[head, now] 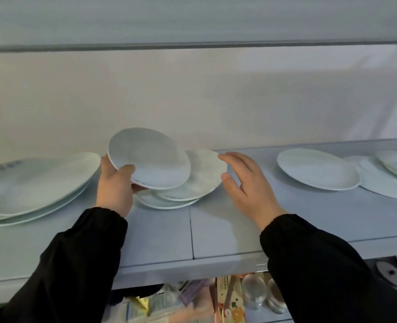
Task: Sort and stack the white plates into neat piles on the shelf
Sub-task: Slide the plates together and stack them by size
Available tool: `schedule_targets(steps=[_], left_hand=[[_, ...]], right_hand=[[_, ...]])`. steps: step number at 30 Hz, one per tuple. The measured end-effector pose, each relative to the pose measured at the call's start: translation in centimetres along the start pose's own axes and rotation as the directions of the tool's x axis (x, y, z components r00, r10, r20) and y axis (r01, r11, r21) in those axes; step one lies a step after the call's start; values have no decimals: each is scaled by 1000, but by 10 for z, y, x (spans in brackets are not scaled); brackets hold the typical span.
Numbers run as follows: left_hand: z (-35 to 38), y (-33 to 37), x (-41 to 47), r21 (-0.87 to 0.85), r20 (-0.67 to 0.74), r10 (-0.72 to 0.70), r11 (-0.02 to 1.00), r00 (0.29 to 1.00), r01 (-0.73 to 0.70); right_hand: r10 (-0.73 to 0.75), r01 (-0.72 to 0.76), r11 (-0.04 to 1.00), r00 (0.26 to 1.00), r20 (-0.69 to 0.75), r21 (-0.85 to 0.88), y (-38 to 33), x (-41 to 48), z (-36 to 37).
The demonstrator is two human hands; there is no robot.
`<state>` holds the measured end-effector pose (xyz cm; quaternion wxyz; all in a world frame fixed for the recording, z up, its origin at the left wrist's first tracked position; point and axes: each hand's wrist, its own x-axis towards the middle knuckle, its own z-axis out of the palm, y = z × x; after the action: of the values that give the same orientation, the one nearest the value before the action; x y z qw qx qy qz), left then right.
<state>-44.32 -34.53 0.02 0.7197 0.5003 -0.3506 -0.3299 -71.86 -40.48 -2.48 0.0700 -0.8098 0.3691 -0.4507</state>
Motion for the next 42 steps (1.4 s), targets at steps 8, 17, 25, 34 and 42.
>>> schedule_targets(steps=[8, 17, 25, 34, 42], left_hand=[[-9, -5, 11, 81, 73, -71, 995, 995, 65], [-10, -10, 10, 573, 91, -34, 819, 995, -24], [-8, -12, 5, 701, 152, 21, 703, 988, -123], [-8, -17, 5, 787, 245, 254, 512, 936, -345], [5, -19, -5, 798, 451, 421, 203, 787, -567]], right_hand=[[23, -23, 1000, 1000, 5, -17, -6, 14, 19], [62, -62, 998, 997, -35, 8, -3, 12, 15], [77, -76, 997, 996, -41, 26, -3, 9, 12], [89, -88, 996, 996, -23, 27, -1, 7, 10], [146, -145, 989, 989, 20, -16, 4, 8, 5]])
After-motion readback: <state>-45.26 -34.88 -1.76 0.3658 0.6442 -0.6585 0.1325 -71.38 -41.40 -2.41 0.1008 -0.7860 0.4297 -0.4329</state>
